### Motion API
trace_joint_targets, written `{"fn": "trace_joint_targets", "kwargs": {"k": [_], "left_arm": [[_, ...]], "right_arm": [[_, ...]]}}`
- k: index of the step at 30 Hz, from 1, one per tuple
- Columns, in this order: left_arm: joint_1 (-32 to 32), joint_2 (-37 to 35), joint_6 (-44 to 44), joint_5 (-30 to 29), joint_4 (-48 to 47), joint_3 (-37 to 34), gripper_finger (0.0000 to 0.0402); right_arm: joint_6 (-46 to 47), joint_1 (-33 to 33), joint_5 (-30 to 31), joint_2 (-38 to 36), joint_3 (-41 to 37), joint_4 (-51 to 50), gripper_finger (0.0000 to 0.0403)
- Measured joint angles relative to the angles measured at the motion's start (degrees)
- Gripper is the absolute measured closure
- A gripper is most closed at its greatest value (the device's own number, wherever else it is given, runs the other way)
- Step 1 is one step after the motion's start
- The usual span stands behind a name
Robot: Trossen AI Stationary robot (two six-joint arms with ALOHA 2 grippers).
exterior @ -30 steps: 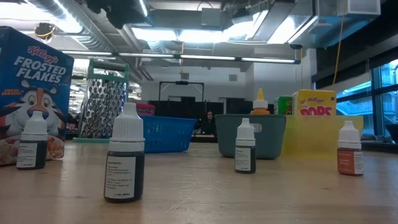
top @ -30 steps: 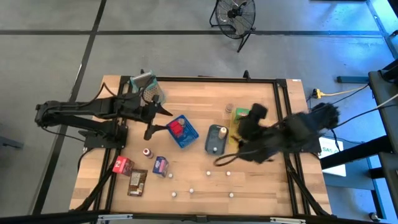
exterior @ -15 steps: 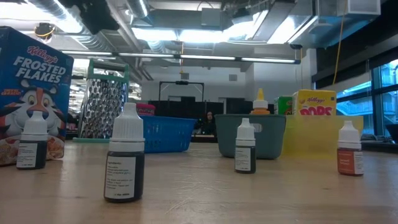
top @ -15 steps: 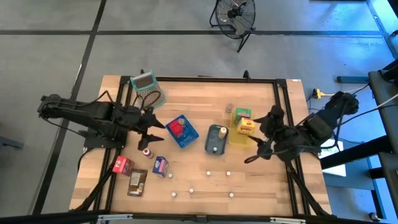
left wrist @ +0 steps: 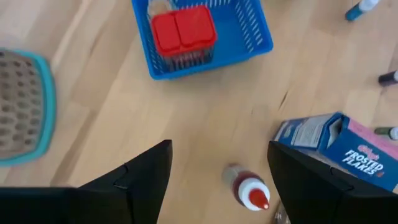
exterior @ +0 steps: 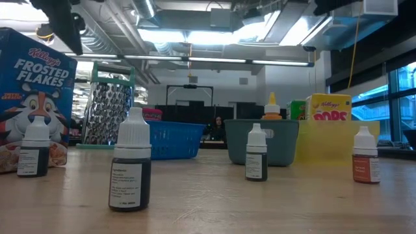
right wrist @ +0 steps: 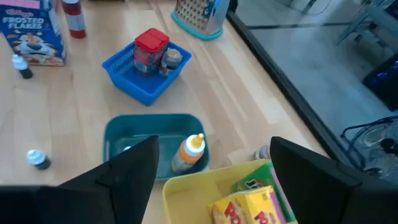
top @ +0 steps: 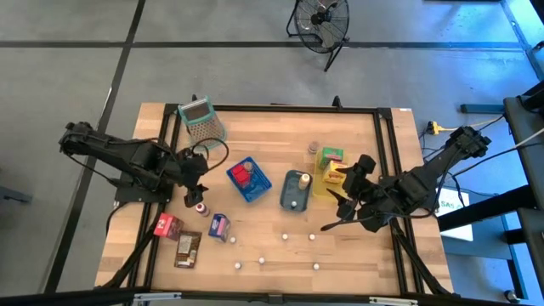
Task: Pick & Place Kitchen Items
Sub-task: Put the orange food coloring bottle into the green bin
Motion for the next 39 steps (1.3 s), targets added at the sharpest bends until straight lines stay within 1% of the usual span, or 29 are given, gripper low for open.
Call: {"fn": "trace_joint_targets", "kwargs": {"k": [5, 8, 10, 12, 14, 17, 19, 23, 28, 30, 33, 36, 39], "left_arm": [[-0.2, 1.2, 1.2, 1.6, -0.5, 0.0, 0.0141], [-0.6, 1.2, 4.1, 1.0, 1.0, 0.0, 0.0141], [-1.1, 1.2, 6.2, -0.1, 2.4, 0.3, 0.0141], [-1.8, 1.1, 7.5, -1.7, 3.3, 1.1, 0.0141], [-2.4, 1.1, 8.4, -4.0, 3.5, 1.8, 0.0141], [-2.9, 1.1, 8.5, -7.1, 3.5, 2.5, 0.0141], [-3.1, 1.1, 8.4, -8.4, 3.4, 2.5, 0.0141], [-3.1, 1.4, 7.7, -8.8, 3.6, 2.4, 0.0141], [-3.5, 2.6, 8.0, -7.9, 4.6, 2.3, 0.0141], [-3.5, 3.0, 8.1, -7.8, 5.2, 2.3, 0.0141], [-3.5, 3.7, 9.2, -8.8, 5.2, 2.3, 0.0141], [-3.5, 4.5, 9.4, -11.1, 5.2, 2.3, 0.0141], [-3.5, 5.7, 9.1, -12.8, 5.2, 2.3, 0.0141]], "right_arm": [[-2.6, -0.2, 1.5, 0.0, 0.0, 1.5, 0.0094], [-2.8, -0.2, 1.6, 0.0, 0.0, 3.2, 0.0094], [-4.8, -0.2, 1.2, 0.0, 0.0, 5.9, 0.0094], [-6.5, -0.2, -1.4, 0.3, 0.0, 8.3, 0.0094], [-7.5, -0.2, -5.5, 0.3, 0.0, 10.1, 0.0094], [-8.5, -0.2, -11.2, 0.3, 0.0, 12.6, 0.0094], [-8.5, -0.2, -13.7, 0.4, 0.0, 13.5, 0.0094], [-8.6, -0.3, -16.7, 2.3, 0.0, 10.5, 0.0094], [-6.2, -0.3, -23.8, 5.6, 0.0, 6.9, 0.0094], [-4.0, -0.3, -25.1, 6.7, 0.0, 7.0, 0.0094], [-1.0, -0.3, -25.3, 8.6, 0.0, 7.6, 0.0094], [-0.7, -0.3, -27.6, 11.2, 0.0, 7.6, 0.0094], [-2.5, -0.3, -29.8, 14.6, 0.0, 7.6, 0.0094]]}}
